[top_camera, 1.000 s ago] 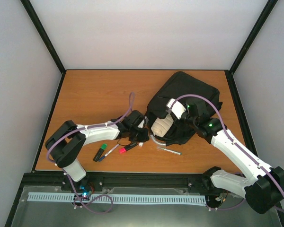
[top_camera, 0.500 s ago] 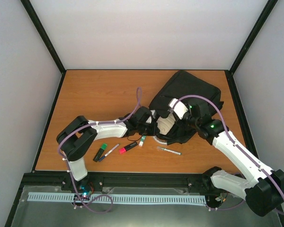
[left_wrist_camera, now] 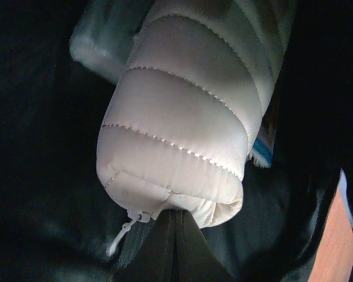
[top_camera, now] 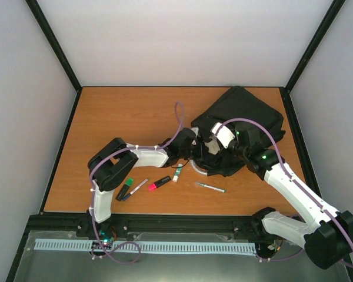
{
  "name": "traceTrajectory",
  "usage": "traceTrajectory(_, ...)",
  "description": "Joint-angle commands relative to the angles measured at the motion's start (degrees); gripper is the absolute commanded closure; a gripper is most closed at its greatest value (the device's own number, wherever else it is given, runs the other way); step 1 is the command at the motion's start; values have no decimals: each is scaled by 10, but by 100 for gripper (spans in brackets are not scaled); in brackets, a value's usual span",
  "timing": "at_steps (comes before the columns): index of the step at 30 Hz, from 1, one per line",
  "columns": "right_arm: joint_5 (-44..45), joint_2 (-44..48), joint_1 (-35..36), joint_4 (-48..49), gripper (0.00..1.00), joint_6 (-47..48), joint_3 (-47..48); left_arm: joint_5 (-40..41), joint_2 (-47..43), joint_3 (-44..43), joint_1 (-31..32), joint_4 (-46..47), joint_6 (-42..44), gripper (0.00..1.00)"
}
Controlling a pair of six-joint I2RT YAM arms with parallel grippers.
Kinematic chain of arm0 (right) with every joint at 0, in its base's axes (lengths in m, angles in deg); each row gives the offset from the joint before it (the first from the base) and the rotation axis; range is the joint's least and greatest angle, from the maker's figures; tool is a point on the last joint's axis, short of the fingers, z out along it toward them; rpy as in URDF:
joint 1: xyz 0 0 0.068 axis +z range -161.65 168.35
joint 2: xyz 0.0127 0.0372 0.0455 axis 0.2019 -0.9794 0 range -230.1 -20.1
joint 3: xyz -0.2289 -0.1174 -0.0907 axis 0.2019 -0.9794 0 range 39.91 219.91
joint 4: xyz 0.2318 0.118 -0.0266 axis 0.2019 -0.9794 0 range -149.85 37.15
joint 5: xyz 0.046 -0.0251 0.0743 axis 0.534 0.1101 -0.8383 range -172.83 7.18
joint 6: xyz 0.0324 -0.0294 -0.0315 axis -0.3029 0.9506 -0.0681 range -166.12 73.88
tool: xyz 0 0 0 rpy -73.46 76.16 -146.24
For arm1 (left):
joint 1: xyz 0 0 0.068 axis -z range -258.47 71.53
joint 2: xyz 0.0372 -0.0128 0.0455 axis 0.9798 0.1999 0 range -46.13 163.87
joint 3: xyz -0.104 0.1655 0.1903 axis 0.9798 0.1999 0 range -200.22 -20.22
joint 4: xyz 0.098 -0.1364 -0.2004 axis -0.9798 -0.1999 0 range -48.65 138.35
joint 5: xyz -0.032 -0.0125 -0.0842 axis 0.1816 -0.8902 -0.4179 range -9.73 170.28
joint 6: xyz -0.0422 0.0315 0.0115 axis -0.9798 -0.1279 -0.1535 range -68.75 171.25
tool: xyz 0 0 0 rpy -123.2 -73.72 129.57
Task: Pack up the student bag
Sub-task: Place the stationery in the student bag.
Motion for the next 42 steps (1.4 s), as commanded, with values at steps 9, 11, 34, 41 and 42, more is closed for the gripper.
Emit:
traceTrajectory(9,-58,8,-2,8,97,14,-9,47,67,-63,2,164,-10,99)
traceTrajectory(11,-60,8,-4,7,97,13,-11,46,66,-64,2,162,-3,99)
traceTrajectory(34,-112,-18,-26,-64,67,42,2,57,-251,191,2,-96,43,29)
traceTrajectory(41,-183,-38,-151,-155,28,-23,101,187,-364,175,0,-201,72,1)
traceTrajectory(42,-195,-48,-176,-168,23,-28,112,197,-360,165,-2,-205,74,0)
